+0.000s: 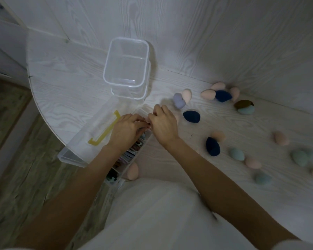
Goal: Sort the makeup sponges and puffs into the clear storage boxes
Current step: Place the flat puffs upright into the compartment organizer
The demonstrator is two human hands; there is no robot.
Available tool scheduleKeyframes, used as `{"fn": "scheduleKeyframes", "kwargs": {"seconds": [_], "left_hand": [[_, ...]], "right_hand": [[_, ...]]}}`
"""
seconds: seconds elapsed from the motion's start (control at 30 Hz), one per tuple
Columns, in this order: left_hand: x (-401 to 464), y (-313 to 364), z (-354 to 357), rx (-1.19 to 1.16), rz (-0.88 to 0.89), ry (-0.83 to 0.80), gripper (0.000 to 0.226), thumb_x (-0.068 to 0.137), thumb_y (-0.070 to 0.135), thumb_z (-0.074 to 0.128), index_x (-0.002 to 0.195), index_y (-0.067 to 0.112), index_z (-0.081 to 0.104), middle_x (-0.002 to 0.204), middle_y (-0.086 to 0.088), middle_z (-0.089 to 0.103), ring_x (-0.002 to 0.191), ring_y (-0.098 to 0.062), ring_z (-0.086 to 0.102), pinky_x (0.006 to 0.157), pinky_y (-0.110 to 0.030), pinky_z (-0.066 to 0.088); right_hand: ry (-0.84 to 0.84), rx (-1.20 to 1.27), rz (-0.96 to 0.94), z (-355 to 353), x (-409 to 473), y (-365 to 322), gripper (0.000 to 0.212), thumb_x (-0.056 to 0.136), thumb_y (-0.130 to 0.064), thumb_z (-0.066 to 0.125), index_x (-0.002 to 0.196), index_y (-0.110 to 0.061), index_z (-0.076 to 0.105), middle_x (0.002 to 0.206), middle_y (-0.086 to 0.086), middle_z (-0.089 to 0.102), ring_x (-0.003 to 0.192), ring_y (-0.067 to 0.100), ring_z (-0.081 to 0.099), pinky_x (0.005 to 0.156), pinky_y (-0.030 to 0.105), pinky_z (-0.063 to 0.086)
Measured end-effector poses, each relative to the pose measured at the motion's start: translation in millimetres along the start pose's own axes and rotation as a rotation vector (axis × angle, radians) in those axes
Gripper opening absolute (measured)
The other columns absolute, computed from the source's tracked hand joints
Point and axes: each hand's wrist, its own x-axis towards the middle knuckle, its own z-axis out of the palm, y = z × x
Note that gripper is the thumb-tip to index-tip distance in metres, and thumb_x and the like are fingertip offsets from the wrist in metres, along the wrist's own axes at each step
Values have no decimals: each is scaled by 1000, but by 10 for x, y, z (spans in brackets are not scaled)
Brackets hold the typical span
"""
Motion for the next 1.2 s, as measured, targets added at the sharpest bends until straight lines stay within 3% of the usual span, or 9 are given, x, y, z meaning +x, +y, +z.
{"fn": "scheduleKeyframes", "kwargs": {"seconds": [0.17, 0.37, 0.5, 0.67, 0.87, 0.97, 1.03, 1.2], "left_hand": [[-9, -30, 3, 25, 27, 3, 26, 86, 35, 53, 89, 21, 75, 89, -2, 69, 72, -23, 61, 71, -31, 46], [-1, -36, 0, 51, 56, -6, 26, 85, 35, 53, 90, 21, 75, 86, -2, 69, 70, -24, 62, 70, -31, 47], [-9, -22, 10, 59, 44, -6, 27, 85, 35, 53, 90, 21, 76, 86, -2, 69, 70, -23, 61, 69, -32, 48], [3, -41, 39, 70, 34, 3, 28, 86, 36, 53, 90, 20, 76, 83, -1, 69, 69, -23, 61, 68, -32, 48], [9, -49, 12, 77, 37, -22, 28, 86, 36, 53, 92, 20, 75, 84, -2, 69, 71, -25, 61, 70, -32, 48], [4, -3, -2, 105, 38, -36, 22, 83, 29, 58, 95, 19, 73, 87, -4, 69, 74, -27, 62, 73, -34, 49], [13, 68, -19, 91, 4, -22, 23, 78, 23, 59, 96, 17, 72, 89, -5, 69, 77, -29, 63, 75, -36, 48], [144, 421, -21, 28, -64, 69, 27, 80, 31, 53, 98, 17, 68, 95, -3, 66, 85, -25, 60, 75, -33, 42]], "right_hand": [[-70, -117, 14, 40, 18, 73, 8, 69, -16, 75, 62, -17, 73, 83, 2, 56, 79, 25, 51, 65, 33, 42], [-57, -128, -122, 28, 107, 56, 10, 69, -14, 74, 59, -12, 72, 81, 5, 59, 77, 27, 53, 65, 34, 38], [18, -122, -244, 23, 38, 126, 10, 76, -19, 62, 80, -18, 71, 96, 5, 59, 84, 24, 52, 68, 31, 35], [-287, -144, -178, -33, 154, 125, 20, 88, -28, 55, 92, -29, 74, 139, 2, 40, 116, 26, 38, 85, 34, 23], [-425, -128, -210, -14, 228, 133, 20, 91, -33, 52, 99, -31, 71, 152, 0, 23, 127, 26, 26, 95, 36, 23], [-382, 111, -212, -63, 59, 278, 27, 95, -25, 47, 115, -30, 65, 154, 0, 22, 133, 26, 20, 100, 37, 19], [-270, 289, -160, -142, -104, 383, 28, 95, -18, 49, 116, -25, 65, 149, 2, 34, 133, 26, 26, 104, 38, 22], [13, 395, 79, -398, -570, 989, 25, 87, -8, 53, 105, -11, 70, 114, 9, 63, 105, 28, 55, 90, 35, 39]]}}
